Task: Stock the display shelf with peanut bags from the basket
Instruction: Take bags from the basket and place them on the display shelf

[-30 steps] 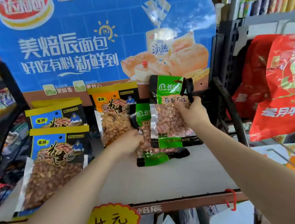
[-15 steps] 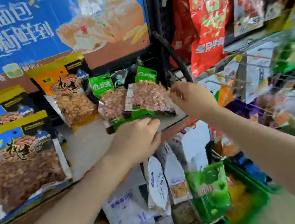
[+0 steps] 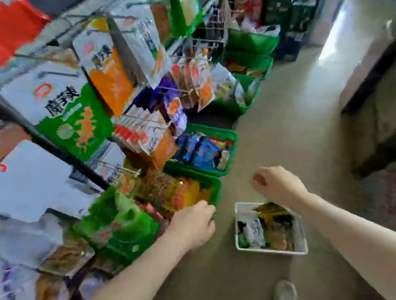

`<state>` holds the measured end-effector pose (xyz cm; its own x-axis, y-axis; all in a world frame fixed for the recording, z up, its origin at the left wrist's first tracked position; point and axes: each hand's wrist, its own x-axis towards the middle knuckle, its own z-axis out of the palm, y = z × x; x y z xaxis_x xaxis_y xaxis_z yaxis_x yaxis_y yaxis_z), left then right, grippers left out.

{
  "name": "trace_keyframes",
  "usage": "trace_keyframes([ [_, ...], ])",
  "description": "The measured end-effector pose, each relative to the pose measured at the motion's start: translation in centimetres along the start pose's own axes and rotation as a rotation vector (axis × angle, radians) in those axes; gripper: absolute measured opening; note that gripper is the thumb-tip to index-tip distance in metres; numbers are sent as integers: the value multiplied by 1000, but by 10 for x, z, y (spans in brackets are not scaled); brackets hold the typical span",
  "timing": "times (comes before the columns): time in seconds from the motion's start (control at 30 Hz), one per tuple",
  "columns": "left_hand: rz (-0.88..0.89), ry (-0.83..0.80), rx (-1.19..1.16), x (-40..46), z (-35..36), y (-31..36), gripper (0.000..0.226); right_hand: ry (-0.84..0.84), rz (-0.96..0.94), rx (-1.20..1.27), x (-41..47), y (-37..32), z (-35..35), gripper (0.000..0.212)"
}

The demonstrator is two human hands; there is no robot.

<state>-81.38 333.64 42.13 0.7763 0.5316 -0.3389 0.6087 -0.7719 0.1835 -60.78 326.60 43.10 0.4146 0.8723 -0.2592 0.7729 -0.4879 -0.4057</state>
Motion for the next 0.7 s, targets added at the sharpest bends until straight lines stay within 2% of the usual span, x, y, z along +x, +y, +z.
trace_keyframes([
  [0.1,-54,-207,-63,57,47,44,33,-196,154,35,1,99,8,20],
  [0.17,-114,-312,-118,93,73,68,31,-274,240,49,7,156,13,24],
  [0.33,-262,-459,-257,185,154,108,30,-397,444,95,37,277,62,36],
  [0.53,-373,-518,-361,289,311,102,37,-538,591,275,89,368,208,51],
  [0.7,-351,-594,-242,356,448,72,49,-477,689,488,145,407,343,55],
])
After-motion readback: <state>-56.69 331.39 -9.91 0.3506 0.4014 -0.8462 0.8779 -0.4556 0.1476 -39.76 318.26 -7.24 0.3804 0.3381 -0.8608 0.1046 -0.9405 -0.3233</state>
